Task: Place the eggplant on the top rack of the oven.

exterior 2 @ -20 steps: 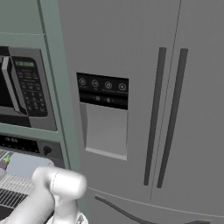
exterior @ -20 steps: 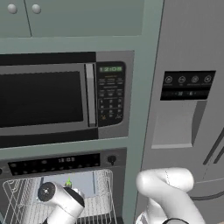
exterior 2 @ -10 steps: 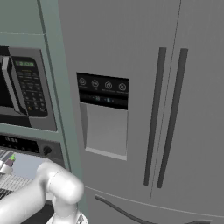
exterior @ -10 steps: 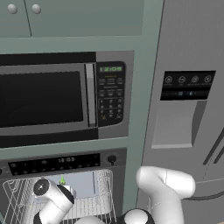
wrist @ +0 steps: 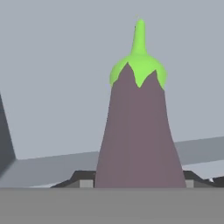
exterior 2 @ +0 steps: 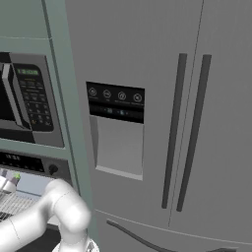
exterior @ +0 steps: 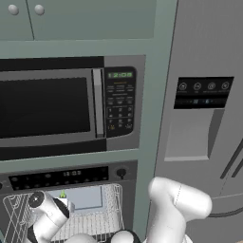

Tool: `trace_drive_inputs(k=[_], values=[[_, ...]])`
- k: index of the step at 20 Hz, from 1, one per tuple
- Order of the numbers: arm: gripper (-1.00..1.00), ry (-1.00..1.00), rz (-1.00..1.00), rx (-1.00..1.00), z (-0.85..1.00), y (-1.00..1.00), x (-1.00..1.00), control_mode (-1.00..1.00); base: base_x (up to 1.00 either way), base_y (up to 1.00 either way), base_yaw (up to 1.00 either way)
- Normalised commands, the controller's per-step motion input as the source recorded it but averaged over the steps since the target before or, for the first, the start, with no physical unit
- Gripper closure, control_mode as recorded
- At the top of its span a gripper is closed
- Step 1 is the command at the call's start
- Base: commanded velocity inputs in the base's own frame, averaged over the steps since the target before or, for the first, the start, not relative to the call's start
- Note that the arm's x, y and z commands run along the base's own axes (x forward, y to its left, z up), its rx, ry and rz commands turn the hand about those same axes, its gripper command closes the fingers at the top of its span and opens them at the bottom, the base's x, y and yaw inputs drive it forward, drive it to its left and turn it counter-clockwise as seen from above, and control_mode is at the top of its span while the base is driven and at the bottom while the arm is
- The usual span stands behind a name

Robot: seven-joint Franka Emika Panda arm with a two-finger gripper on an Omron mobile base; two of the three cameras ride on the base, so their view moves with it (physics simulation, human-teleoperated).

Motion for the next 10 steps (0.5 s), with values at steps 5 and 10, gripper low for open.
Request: trace_drive_inputs(k=[5, 10], values=[[1.00, 0.01, 0.00, -0.02, -0.31, 0.26, 0.08, -1.00, 0.00, 0.00, 0.00], [1.00, 0.01, 0.00, 0.00, -0.24, 0.16, 0.00, -1.00, 0.00, 0.00, 0.00]])
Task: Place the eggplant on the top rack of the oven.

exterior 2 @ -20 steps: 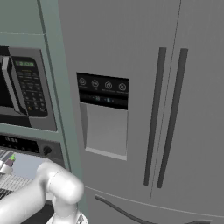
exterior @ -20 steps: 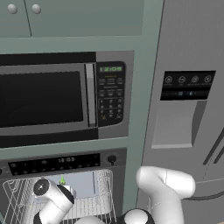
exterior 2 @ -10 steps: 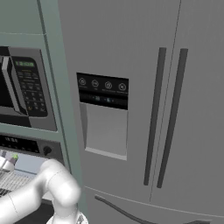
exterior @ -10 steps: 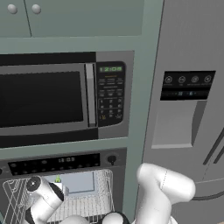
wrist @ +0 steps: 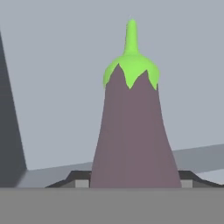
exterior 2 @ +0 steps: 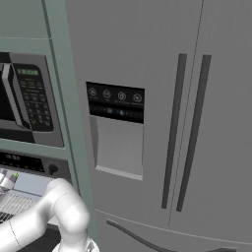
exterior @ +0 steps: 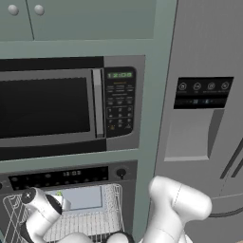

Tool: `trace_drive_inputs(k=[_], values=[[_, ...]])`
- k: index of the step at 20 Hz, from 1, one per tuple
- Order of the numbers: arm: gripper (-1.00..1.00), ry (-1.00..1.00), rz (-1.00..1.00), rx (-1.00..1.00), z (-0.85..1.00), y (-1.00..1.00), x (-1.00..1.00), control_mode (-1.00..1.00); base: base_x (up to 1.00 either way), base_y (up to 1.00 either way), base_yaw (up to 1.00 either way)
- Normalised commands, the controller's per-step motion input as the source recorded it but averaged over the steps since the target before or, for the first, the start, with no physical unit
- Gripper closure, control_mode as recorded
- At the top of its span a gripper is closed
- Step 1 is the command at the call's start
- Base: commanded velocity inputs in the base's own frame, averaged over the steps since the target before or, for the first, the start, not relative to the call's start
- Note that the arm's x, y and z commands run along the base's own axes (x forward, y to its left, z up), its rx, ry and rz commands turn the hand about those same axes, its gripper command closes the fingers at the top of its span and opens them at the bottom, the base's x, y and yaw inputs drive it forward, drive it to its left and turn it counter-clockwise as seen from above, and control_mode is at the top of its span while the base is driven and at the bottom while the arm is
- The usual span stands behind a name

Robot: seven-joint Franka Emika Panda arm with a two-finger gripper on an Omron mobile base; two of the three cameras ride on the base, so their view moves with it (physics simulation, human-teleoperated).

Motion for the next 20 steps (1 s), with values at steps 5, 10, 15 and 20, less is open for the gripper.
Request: trace_drive_inputs(k=[5, 10, 15, 20], values=[[-1.00, 0.07, 0.00, 0.00, -0.14, 0.06, 0.07, -1.00, 0.00, 0.00, 0.00], [-1.00, 0.03, 0.00, 0.00, -0.10, 0.01, 0.05, -1.00, 0.00, 0.00, 0.00], [-1.00, 0.00, 0.00, 0.00, -0.06, 0.00, 0.00, -1.00, 0.00, 0.00, 0.00], [-1.00, -0.01, 0.00, 0.00, 0.02, 0.00, 0.00, -1.00, 0.00, 0.00, 0.00]])
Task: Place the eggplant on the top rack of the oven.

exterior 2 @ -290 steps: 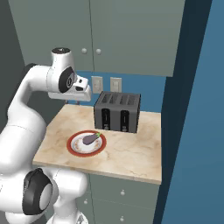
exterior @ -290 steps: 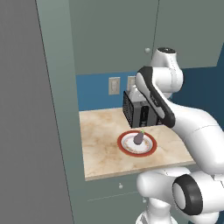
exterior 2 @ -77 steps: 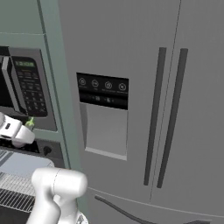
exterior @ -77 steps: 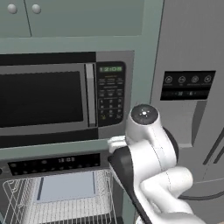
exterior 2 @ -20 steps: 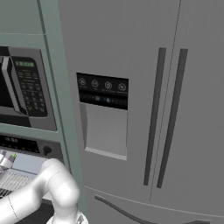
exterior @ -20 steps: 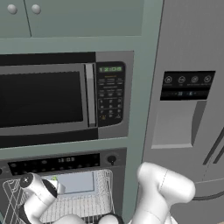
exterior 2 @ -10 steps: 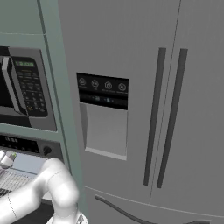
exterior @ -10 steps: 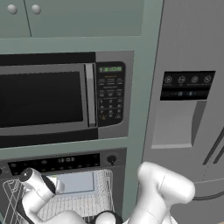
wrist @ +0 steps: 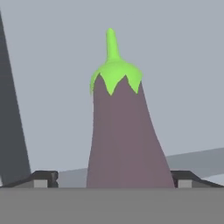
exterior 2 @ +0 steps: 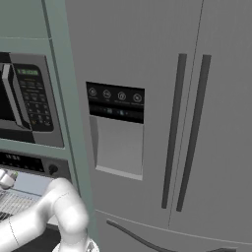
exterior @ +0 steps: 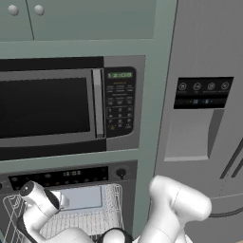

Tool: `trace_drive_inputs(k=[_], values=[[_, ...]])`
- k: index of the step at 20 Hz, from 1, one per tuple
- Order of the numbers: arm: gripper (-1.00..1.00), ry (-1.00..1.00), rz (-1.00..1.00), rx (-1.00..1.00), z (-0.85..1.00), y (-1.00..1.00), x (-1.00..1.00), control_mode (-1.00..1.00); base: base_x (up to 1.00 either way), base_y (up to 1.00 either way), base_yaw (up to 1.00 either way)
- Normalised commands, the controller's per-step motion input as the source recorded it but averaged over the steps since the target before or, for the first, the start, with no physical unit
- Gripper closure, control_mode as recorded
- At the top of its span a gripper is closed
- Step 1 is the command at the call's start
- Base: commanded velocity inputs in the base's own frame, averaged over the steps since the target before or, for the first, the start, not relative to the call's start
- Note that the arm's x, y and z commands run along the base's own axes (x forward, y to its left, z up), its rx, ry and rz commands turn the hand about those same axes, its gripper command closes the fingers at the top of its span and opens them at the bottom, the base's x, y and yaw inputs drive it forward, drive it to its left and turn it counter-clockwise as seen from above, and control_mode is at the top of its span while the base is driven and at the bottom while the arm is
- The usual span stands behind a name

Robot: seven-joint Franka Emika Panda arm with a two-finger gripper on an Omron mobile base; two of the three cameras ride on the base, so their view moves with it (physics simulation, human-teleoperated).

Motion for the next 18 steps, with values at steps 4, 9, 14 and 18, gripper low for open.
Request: trace_drive_inputs(k=[4, 9, 14, 18], values=[[-1.00, 0.00, 0.00, 0.00, 0.26, 0.00, -0.23, -1.00, 0.00, 0.00, 0.00], [-1.00, 0.00, 0.00, 0.00, 0.44, -0.09, -0.51, -1.00, 0.00, 0.00, 0.00], [-1.00, 0.00, 0.00, 0.00, 0.53, -0.23, -0.70, -1.00, 0.00, 0.00, 0.00], [-1.00, 0.00, 0.00, 0.03, 0.56, -0.64, -0.80, -1.00, 0.00, 0.00, 0.00]])
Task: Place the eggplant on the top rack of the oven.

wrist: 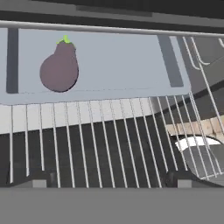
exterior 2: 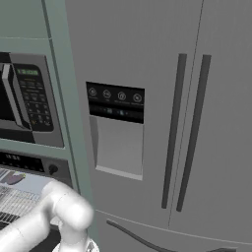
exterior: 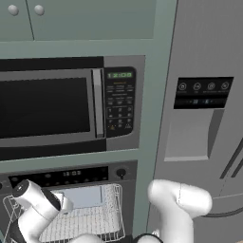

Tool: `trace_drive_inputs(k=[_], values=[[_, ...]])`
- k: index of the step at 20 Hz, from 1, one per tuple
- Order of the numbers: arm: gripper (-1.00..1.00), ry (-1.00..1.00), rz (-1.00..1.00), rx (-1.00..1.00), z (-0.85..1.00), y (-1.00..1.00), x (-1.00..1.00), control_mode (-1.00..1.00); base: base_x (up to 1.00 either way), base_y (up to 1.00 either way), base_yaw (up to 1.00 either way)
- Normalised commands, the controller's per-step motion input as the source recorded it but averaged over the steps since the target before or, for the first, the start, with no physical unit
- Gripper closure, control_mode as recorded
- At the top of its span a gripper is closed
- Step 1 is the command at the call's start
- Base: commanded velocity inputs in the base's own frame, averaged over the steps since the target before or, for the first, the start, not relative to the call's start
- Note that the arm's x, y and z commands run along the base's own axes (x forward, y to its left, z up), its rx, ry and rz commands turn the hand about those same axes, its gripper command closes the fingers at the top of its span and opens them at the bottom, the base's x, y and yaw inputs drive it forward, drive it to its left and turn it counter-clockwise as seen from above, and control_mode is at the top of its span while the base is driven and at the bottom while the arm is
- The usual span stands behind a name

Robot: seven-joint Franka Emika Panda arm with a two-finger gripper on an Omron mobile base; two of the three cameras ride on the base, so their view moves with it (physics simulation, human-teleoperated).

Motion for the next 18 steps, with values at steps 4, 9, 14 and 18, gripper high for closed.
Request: trace_drive_inputs(k=[4, 9, 14, 18], values=[[-1.00, 0.01, 0.00, 0.17, 0.71, -0.96, -0.80, -1.00, 0.00, 0.00, 0.00], [-1.00, 0.02, 0.00, 0.26, 0.79, -0.92, -0.77, -1.00, 0.00, 0.00, 0.00], [-1.00, 0.08, 0.00, 0.22, 0.72, -0.50, -0.51, -1.00, 0.00, 0.00, 0.00], [-1.00, 0.05, 0.02, 0.22, 0.18, -0.16, -0.38, -1.00, 0.00, 0.00, 0.00]])
